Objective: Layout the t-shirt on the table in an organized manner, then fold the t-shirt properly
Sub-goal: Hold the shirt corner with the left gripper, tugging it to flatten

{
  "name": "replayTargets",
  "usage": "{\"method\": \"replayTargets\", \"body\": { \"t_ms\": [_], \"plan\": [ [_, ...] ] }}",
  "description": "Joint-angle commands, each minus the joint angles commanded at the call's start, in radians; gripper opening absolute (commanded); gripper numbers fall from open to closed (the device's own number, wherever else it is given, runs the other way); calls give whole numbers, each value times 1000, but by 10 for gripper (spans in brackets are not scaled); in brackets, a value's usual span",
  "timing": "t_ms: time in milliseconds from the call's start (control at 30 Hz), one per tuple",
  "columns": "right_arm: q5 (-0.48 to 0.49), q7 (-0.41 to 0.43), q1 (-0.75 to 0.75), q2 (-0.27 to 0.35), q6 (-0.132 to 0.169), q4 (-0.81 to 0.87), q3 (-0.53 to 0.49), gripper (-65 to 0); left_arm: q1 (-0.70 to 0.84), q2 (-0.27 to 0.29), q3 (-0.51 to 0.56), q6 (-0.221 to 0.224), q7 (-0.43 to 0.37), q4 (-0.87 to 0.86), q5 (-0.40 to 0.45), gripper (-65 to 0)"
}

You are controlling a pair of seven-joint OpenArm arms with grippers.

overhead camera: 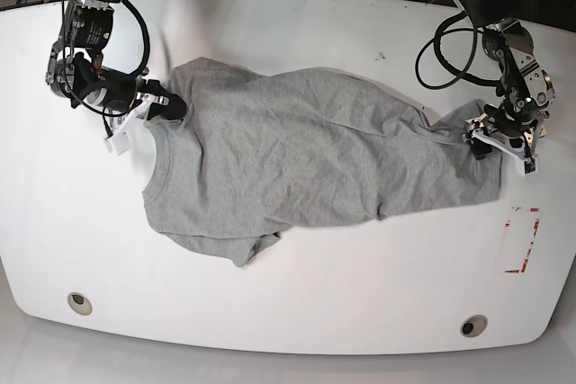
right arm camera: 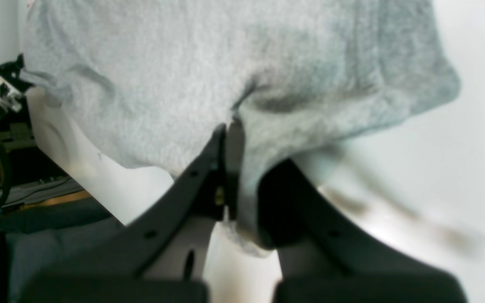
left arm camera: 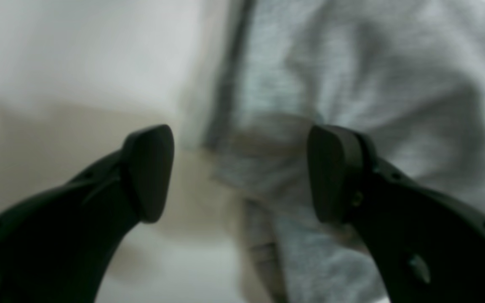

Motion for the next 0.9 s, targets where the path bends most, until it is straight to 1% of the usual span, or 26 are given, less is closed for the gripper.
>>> {"method": "replayTargets", "body": {
  "t_ms": [133,233,367,433,567,633,700,767,900],
  "plan": [
    [0,0,0,0,0,0,0,-649,-37,0,0,0,12,-12,2,-193],
    [0,0,0,0,0,0,0,-649,-46,-2,21,0,26,-38,2,-195],
    [0,0,2,0,0,0,2,-649,-60,-23,52,0,26,-43,2,-201],
    [0,0,2,0,0,0,3,-649,-61,-23,61,0,25,-43,2,-230],
    [0,0,3,2,0,0,5,-649,-64,-23,66,0,25,-44,2,-335],
    [-2,0,3,2,0,0,5,-649,-64,-23,78,0,25,-44,2,-361],
    [-2,0,3,2,0,0,5,-649,-64,-23,87,0,26,-44,2,-358],
    [-2,0,5,2,0,0,5,-649,-63,-23,91,0,28,-44,2,-340],
    [-2,0,5,2,0,0,5,-649,-60,-25,84,0,28,-44,2,-267]
  ]
}}
